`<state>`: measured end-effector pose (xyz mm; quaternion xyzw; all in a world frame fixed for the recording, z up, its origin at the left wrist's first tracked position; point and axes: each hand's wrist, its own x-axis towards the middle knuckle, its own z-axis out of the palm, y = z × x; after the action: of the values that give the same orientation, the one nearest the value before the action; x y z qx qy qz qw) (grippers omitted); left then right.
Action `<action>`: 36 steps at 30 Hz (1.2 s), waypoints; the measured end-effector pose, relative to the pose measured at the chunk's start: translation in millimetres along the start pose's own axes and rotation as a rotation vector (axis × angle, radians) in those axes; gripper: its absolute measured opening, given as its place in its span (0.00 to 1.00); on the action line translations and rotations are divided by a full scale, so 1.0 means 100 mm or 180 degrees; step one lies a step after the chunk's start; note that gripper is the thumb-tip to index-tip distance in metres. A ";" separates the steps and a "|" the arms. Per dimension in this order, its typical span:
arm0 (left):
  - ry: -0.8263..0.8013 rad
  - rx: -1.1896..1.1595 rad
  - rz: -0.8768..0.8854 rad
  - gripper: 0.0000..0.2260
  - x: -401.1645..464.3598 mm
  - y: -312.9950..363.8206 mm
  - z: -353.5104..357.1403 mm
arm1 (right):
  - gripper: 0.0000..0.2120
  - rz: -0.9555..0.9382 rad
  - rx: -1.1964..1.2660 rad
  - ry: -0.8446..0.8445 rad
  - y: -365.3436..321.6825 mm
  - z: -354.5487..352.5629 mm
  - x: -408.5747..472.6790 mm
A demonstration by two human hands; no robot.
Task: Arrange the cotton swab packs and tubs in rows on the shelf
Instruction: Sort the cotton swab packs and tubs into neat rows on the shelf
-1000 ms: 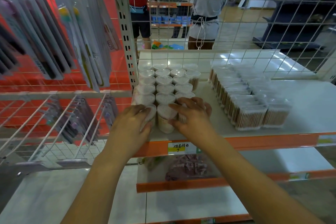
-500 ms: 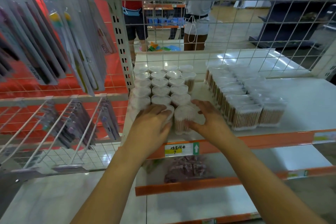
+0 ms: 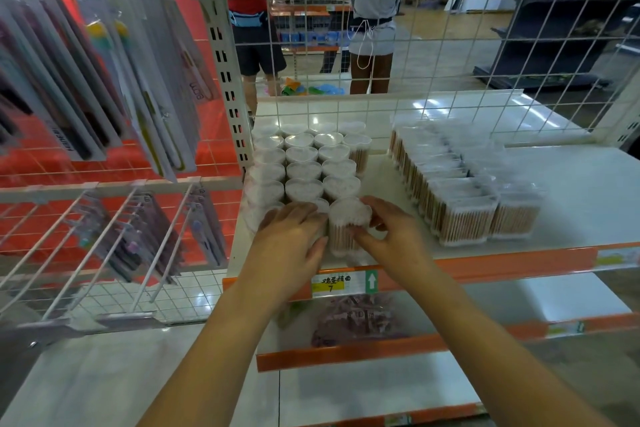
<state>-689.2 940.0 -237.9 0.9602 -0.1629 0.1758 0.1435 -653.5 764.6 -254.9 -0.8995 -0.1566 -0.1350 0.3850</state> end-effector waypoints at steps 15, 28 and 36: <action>0.0130 -0.2874 -0.0484 0.19 -0.04 0.23 -0.22 | 0.24 0.0234 0.1026 0.0382 -0.61 -0.47 -0.04; -0.0781 -0.5252 -0.0994 0.33 -0.05 0.18 -0.29 | 0.20 0.0341 0.2679 -0.0131 -0.66 -0.61 -0.02; -0.0015 -0.4507 -0.1184 0.26 -0.01 0.37 -0.33 | 0.20 0.0088 0.2074 0.0323 -0.73 -0.52 -0.11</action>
<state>-713.1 917.9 -200.8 0.6496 -0.0721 -0.0009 0.7569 -697.9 772.1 -176.8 -0.7232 -0.1600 -0.1171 0.6616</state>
